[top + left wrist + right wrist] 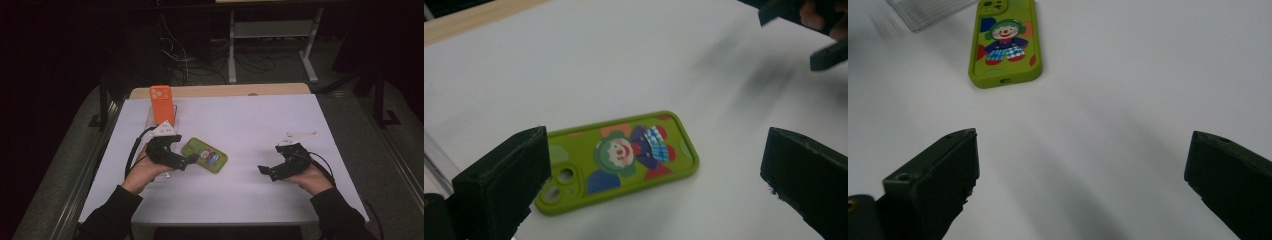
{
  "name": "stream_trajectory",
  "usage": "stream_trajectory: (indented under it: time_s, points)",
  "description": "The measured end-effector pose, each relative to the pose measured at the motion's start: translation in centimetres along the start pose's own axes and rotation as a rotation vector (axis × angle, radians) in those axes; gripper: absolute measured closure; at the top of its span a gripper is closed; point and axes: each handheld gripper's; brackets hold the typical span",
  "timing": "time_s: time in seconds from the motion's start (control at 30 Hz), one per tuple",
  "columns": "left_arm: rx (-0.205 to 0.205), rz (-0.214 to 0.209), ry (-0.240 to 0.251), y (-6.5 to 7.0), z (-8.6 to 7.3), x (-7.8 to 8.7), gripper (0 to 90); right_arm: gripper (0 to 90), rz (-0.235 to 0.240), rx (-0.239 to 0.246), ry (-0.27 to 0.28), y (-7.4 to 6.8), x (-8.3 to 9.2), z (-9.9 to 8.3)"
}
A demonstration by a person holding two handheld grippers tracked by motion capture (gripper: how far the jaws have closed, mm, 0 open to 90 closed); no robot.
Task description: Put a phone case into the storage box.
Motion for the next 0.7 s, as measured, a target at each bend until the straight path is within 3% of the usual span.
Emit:
stream_trajectory:
  time_s: [0.3, 0.37, 0.43, 0.5, 0.7]
  points:
    - [-0.062, -0.037, -0.028, 1.4, -1.8, -0.2, 0.0, 0.2, 0.02, -0.012, -0.01, -0.4, -1.5, 1.9]
    - [-0.091, -0.031, -0.039, 1.8, -2.0, -0.4, 0.0, 0.2, 0.024, -0.004, -0.014, -0.6, -2.0, 2.5]
    - [-0.093, -0.041, -0.047, 2.1, -2.4, -0.6, 0.0, 0.2, 0.03, 0.002, -0.019, -0.9, -2.5, 3.1]
    - [-0.127, -0.025, -0.051, 2.4, -2.6, -0.7, 0.0, 0.2, 0.041, 0.015, -0.023, -1.0, -3.1, 3.7]
    - [-0.144, -0.032, -0.065, 2.5, -3.0, -1.0, 0.0, 0.2, 0.059, 0.028, -0.048, -1.4, -4.9, 5.3]
Point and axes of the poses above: each handheld gripper's, and its own axes: x roughly backward along the jaws, z roughly out of its top, y roughly to its right, and after that the axes turned 12 degrees about z, right-handed
